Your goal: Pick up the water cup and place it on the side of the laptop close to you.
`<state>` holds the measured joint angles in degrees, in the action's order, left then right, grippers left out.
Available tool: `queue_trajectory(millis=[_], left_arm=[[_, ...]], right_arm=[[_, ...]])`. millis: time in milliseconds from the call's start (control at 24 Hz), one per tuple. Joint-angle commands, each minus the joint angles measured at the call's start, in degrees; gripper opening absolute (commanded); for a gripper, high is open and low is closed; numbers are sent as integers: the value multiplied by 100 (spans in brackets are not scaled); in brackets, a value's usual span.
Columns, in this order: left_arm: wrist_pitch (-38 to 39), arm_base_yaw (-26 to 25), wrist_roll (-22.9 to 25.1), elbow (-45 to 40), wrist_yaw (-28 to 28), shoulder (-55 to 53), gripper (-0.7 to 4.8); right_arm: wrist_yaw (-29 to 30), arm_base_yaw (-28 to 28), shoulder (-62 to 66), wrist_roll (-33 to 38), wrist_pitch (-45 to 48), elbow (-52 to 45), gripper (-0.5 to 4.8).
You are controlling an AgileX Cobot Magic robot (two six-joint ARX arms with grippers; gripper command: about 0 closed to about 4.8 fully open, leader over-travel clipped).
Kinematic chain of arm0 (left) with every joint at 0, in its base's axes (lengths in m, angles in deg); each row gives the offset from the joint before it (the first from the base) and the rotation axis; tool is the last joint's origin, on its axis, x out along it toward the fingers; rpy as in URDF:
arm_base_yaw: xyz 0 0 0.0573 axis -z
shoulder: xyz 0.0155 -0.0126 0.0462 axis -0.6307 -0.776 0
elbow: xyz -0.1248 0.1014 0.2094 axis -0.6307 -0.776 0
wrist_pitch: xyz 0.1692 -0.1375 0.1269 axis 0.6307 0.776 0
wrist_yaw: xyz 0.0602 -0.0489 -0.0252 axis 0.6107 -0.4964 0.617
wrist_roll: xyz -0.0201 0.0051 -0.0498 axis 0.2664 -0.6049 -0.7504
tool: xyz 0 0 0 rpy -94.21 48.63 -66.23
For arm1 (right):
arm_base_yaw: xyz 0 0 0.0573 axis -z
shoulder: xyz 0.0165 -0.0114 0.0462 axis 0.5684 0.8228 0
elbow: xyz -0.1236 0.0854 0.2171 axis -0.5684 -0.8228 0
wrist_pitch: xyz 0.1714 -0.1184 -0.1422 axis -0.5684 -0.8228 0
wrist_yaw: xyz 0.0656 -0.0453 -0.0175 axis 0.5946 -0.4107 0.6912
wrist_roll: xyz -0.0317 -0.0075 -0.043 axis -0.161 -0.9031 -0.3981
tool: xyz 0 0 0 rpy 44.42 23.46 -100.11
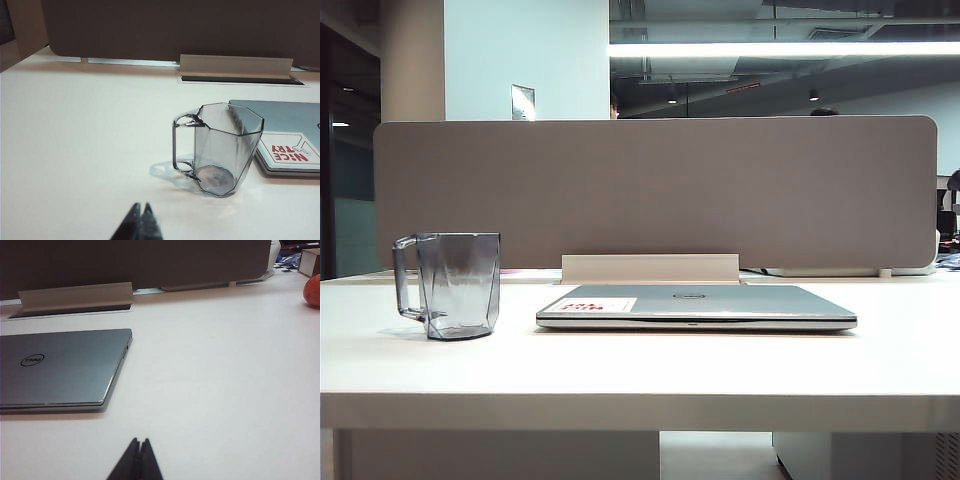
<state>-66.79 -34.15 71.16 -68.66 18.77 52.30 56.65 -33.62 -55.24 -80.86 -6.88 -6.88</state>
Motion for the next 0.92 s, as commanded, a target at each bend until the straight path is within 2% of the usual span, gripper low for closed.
queue_trajectory(millis=[42, 791, 916], left_arm=[[-35, -7, 4, 17, -11, -4, 0], [-197, -4, -35, 17, 0, -4, -1], [-216, -4, -37, 46, -17, -4, -4]], right_arm=[[0, -2, -9, -17, 57, -33, -5], [13, -4, -9, -7, 57, -33, -5], [192, -4, -9, 42, 57, -33, -6]])
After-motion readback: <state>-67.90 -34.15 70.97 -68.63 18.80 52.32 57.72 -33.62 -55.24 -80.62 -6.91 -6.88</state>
